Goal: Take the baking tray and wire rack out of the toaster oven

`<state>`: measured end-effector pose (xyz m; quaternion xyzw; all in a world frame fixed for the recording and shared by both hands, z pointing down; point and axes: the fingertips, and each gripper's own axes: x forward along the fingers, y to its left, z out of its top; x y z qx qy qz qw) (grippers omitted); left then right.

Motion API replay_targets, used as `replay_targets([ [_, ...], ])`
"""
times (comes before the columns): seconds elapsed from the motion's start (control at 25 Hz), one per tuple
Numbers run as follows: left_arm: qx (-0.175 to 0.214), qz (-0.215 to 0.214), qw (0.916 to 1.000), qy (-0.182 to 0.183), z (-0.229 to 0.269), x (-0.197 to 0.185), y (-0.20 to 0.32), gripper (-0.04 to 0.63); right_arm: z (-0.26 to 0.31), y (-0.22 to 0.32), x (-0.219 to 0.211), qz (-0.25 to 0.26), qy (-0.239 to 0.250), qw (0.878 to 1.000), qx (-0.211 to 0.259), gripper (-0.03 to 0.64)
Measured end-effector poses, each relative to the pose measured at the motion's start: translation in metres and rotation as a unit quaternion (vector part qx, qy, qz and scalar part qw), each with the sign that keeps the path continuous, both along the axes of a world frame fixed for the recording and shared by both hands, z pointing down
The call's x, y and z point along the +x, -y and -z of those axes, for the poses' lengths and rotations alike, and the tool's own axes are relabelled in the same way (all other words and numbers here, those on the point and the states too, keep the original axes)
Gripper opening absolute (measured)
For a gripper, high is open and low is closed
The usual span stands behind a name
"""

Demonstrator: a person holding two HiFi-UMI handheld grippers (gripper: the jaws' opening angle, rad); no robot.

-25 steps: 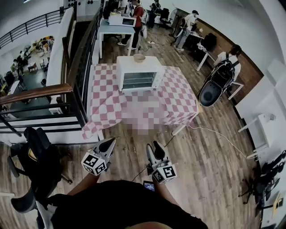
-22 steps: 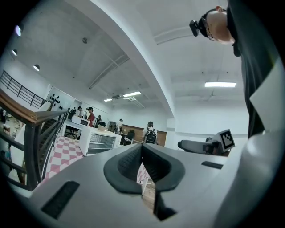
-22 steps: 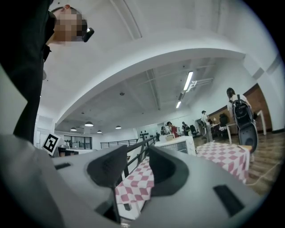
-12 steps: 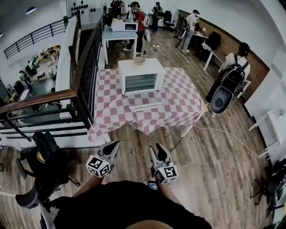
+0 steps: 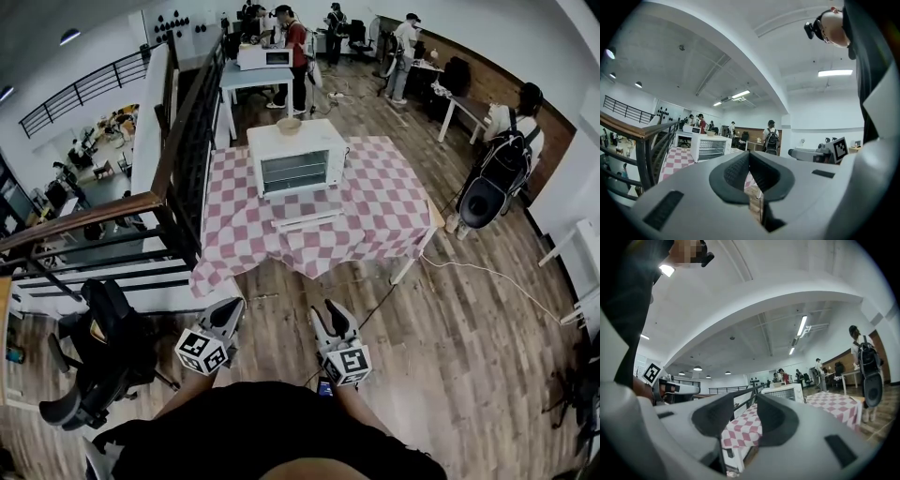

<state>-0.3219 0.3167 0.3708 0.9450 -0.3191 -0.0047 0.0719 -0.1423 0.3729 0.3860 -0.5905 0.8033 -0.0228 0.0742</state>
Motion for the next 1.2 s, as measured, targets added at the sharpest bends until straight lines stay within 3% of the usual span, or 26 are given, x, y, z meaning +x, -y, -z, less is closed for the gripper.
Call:
replay_targets([
  [0.36,-0.022,-0.009,0.9995,0.020,-0.016,0.024,-0.018,-0.006,-0.023,-0.022,0.032,-0.016,0.023,1.000,-0.006,0.156],
  [0.68,-0.006,-0.019,0.9994,0.026,-0.006,0.039,-0.001,-0.006,-0.029,-0.016,0.050,-0.026,0.031,0.999,-0.012,0.156],
  [0.92,-0.003,-0.013,0.9999,0.011,-0.013,0.051,0.028,-0.006,-0.033,0.003,0.070,-0.037,0.018,0.999,-0.024,0.157],
  [1.2,0.018,0.012,0.9996,0.018,-0.009,0.069,0.105,-0.006,-0.032,0.066,0.096,-0.062,0.013,0.997,-0.040,0.156],
])
